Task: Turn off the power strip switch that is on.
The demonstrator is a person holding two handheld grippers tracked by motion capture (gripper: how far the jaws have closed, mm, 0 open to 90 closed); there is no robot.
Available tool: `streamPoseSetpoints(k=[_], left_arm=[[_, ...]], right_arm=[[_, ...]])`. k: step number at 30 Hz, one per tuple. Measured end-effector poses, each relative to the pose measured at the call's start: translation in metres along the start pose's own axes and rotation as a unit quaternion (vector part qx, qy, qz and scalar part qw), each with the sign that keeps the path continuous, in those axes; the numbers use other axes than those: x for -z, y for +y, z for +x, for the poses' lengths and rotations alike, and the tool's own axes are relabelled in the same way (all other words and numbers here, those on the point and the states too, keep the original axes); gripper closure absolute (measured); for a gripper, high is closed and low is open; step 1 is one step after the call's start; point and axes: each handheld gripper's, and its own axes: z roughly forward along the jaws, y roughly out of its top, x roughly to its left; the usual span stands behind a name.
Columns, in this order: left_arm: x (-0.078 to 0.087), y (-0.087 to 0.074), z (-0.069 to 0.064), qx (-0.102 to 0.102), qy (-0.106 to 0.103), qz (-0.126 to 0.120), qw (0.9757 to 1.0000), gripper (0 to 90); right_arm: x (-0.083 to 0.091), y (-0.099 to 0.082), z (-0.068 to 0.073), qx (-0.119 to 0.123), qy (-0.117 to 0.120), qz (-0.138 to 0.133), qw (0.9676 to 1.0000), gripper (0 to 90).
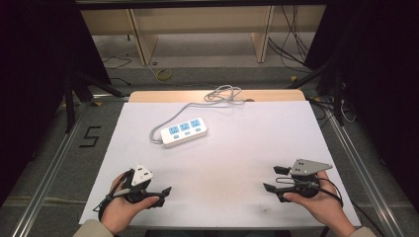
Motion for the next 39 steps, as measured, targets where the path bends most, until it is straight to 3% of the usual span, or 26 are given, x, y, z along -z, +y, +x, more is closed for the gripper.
streamPoseSetpoints(k=[8,12,20,25,31,39], left_arm=[[0.002,0.000,0.000,-0.002,0.008,-0.001,1.0000,16.3],[0.003,0.003,0.000,0.000,0.013,-0.004,0.9999,22.5],[0.007,0.009,0.004,0.013,0.041,-0.016,0.9990,65.9],[0.009,0.014,0.008,0.020,0.046,-0.020,0.9985,89.6],[0.007,0.020,0.008,0.012,0.044,-0.013,0.9989,89.8],[0.000,0.031,0.014,0.018,0.043,-0.014,0.9988,89.9]], right_arm=[[0.001,0.001,0.002,0.002,-0.002,-0.001,1.0000,29.4],[0.000,0.001,0.002,0.001,-0.002,-0.001,1.0000,29.5],[0.000,0.001,0.002,0.001,-0.002,-0.002,1.0000,29.5],[0.000,0.001,0.002,0.002,-0.002,-0.001,1.0000,29.5],[0.000,0.001,0.002,0.001,-0.001,-0.002,1.0000,29.5],[-0.001,0.001,0.003,0.003,-0.001,-0.001,1.0000,29.5]])
